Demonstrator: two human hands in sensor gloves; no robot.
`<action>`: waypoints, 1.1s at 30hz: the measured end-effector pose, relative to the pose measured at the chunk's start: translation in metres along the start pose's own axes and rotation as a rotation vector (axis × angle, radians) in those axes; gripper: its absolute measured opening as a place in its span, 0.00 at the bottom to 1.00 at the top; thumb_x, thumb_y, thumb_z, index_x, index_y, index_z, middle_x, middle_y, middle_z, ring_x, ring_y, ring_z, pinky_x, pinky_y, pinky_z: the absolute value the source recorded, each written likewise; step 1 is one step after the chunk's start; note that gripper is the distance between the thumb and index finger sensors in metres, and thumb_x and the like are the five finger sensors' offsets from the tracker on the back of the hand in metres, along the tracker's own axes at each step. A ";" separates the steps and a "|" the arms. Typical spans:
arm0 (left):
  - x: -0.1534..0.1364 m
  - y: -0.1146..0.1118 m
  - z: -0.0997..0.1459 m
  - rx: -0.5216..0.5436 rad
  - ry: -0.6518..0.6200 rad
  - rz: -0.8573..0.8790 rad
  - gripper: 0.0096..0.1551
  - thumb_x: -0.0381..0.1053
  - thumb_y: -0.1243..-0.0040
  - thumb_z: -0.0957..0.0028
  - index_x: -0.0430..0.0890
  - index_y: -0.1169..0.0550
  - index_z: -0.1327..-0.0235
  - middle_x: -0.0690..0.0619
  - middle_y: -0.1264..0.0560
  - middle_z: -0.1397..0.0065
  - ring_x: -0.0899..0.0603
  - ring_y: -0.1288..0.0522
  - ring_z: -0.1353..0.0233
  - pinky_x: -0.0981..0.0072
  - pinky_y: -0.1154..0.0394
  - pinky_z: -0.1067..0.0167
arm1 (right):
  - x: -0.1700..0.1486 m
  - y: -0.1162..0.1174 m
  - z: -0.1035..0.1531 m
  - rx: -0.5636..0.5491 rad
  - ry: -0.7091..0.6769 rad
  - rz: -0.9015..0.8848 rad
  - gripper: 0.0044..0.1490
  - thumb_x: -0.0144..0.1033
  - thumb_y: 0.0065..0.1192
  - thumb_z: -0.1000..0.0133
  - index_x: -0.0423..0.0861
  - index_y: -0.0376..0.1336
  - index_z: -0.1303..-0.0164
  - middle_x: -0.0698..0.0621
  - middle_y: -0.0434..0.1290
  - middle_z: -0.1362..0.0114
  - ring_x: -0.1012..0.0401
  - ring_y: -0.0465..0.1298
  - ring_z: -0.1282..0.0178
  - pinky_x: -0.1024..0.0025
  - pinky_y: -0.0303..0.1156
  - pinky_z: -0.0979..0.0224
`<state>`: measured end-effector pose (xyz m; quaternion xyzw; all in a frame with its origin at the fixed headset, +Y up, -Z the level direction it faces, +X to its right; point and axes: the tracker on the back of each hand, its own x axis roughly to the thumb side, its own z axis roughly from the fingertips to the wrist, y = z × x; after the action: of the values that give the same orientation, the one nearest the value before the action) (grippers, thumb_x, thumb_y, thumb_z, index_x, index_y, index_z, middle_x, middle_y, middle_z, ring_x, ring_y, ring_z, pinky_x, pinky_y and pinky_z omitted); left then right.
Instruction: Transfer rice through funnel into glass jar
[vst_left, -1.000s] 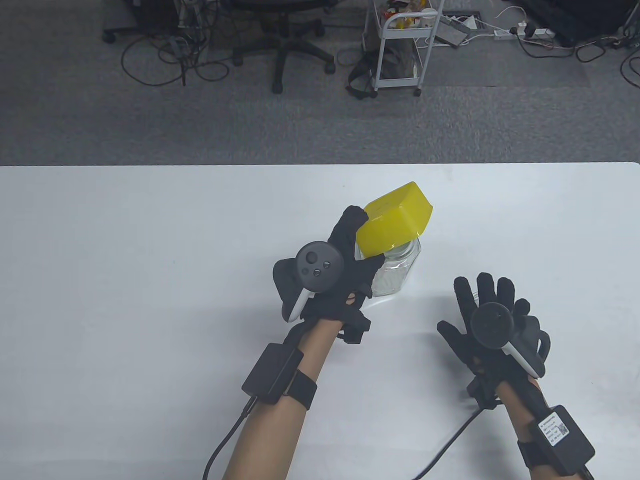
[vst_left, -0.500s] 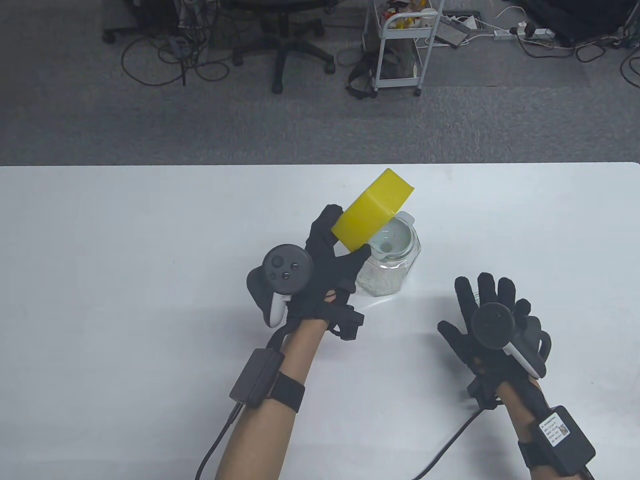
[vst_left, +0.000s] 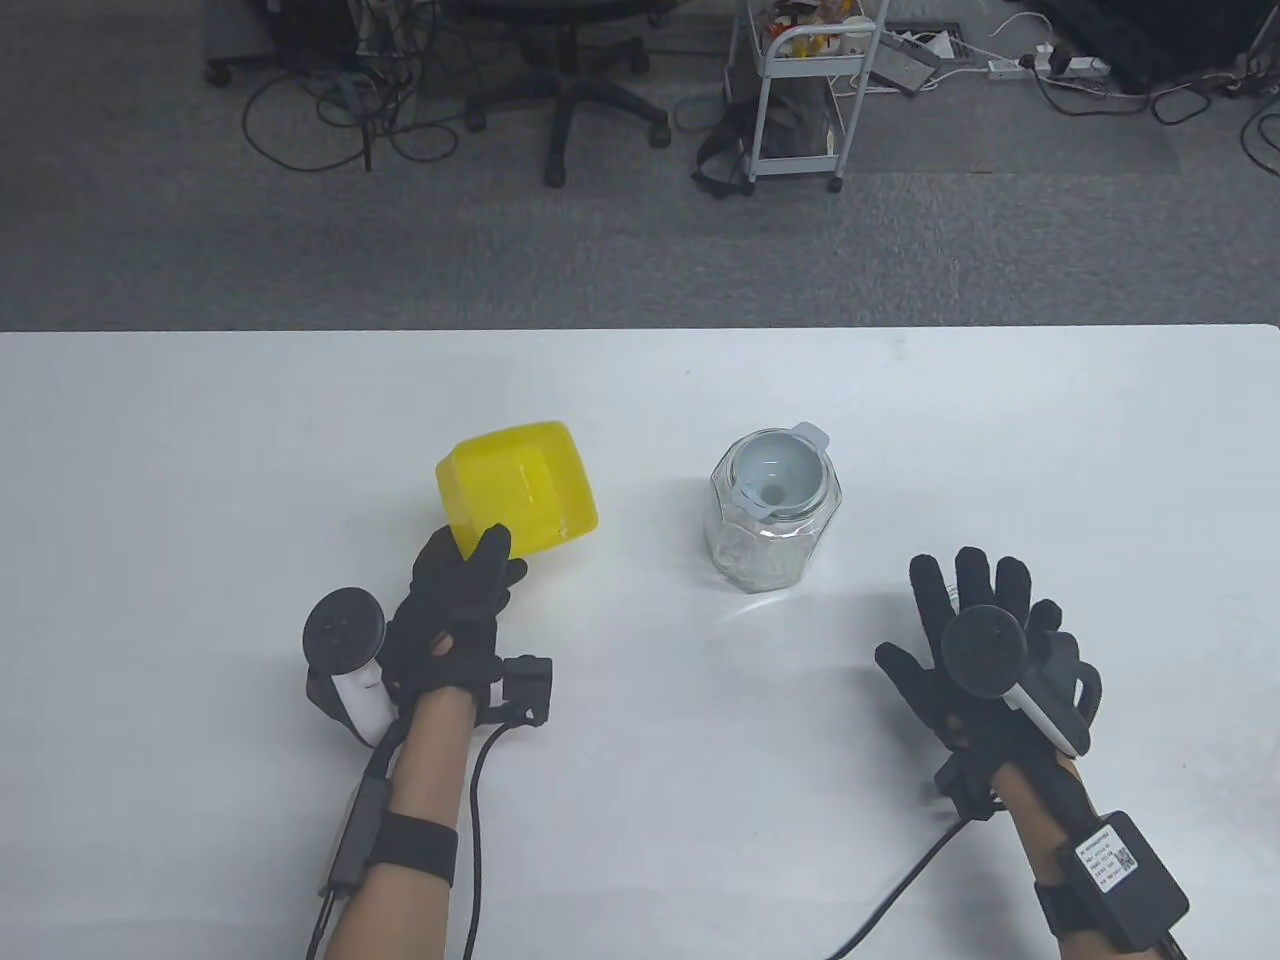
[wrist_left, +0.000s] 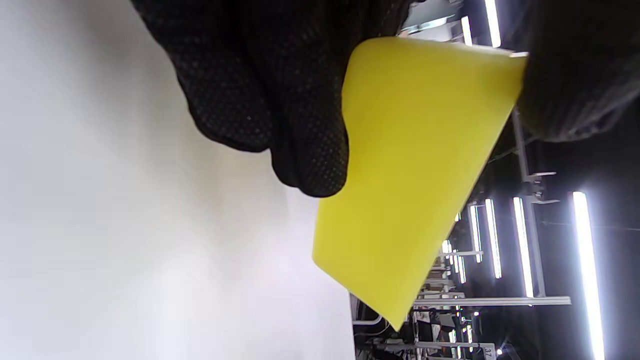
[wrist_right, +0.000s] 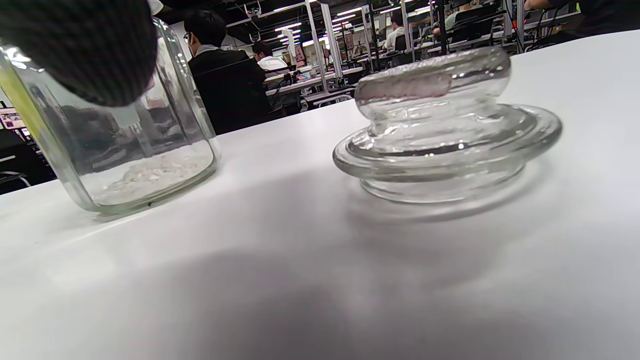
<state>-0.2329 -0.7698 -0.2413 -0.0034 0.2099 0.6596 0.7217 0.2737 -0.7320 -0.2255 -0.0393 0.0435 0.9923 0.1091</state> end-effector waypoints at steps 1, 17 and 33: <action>-0.008 0.004 0.000 -0.006 0.016 0.001 0.60 0.79 0.28 0.51 0.42 0.35 0.20 0.41 0.21 0.27 0.45 0.10 0.35 0.50 0.15 0.35 | 0.000 0.000 0.000 0.001 0.001 0.001 0.56 0.71 0.60 0.55 0.67 0.36 0.25 0.47 0.36 0.12 0.40 0.34 0.15 0.28 0.36 0.24; -0.033 0.019 0.002 -0.028 0.089 -0.152 0.61 0.80 0.30 0.50 0.36 0.30 0.21 0.32 0.14 0.36 0.48 0.05 0.46 0.55 0.11 0.42 | -0.014 -0.007 0.003 -0.005 0.066 -0.063 0.56 0.71 0.60 0.55 0.67 0.36 0.25 0.47 0.36 0.12 0.40 0.33 0.15 0.28 0.36 0.24; -0.010 0.026 0.008 0.213 -0.004 -0.536 0.39 0.75 0.30 0.46 0.48 0.13 0.36 0.38 0.08 0.43 0.55 0.02 0.57 0.60 0.06 0.51 | -0.014 -0.005 0.001 0.013 0.080 -0.054 0.56 0.71 0.60 0.55 0.67 0.36 0.25 0.47 0.36 0.12 0.40 0.34 0.15 0.28 0.36 0.24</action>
<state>-0.2557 -0.7735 -0.2240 0.0181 0.2682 0.4196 0.8670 0.2883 -0.7302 -0.2236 -0.0795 0.0533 0.9863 0.1345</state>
